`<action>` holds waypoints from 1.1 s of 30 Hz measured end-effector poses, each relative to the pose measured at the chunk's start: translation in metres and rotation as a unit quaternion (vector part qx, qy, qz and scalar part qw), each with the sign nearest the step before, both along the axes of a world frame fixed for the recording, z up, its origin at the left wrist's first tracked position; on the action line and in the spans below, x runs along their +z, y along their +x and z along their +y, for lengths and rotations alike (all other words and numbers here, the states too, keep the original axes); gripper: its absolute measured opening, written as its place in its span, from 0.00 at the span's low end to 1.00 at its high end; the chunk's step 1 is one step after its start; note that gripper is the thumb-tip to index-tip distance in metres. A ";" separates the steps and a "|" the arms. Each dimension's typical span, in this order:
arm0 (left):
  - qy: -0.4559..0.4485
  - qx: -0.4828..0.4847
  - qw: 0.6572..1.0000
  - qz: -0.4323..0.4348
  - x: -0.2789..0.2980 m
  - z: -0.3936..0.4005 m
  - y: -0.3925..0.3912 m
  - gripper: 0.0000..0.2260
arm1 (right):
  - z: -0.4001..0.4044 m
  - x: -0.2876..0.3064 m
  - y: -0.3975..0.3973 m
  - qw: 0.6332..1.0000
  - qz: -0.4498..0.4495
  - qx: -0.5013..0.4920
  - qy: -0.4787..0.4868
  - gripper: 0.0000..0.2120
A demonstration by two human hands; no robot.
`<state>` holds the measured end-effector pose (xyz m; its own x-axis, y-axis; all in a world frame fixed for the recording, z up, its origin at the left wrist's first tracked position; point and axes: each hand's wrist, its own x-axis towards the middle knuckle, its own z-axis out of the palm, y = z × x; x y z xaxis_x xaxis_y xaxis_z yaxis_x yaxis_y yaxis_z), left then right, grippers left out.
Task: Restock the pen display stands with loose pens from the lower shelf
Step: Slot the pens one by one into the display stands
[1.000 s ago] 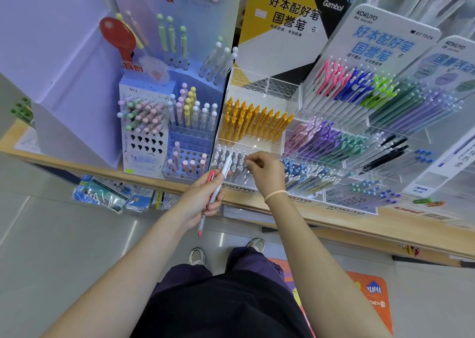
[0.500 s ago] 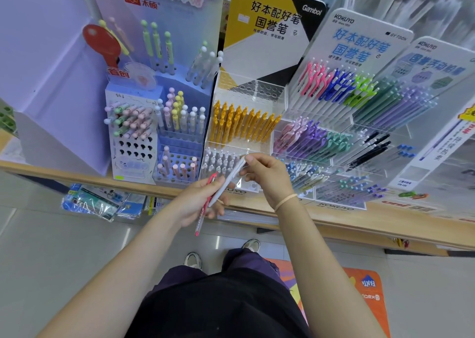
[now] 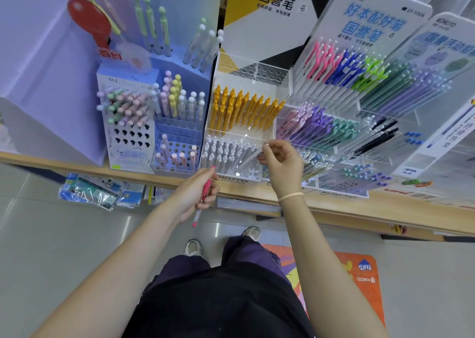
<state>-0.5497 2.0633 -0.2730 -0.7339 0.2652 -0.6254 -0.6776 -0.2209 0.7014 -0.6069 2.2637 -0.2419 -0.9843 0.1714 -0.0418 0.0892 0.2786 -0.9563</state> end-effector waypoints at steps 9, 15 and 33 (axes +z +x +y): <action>-0.002 0.004 0.999 0.037 0.005 0.001 -0.001 0.09 | -0.015 -0.021 0.001 0.987 0.027 0.083 0.134 0.03; -0.007 0.010 0.997 0.070 0.011 0.005 -0.002 0.08 | -0.024 -0.032 0.008 0.966 0.036 0.138 0.218 0.04; -0.046 -0.056 0.974 0.217 0.077 0.059 -0.048 0.08 | 0.037 0.091 -0.004 0.983 -0.096 0.153 -0.033 0.04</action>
<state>-0.5977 2.1223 -0.1964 -0.9042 0.3153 -0.2882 -0.3295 -0.0856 0.9403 -0.6109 2.3008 -0.1513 -0.9623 -0.1412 -0.2323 0.1906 0.2586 -0.9470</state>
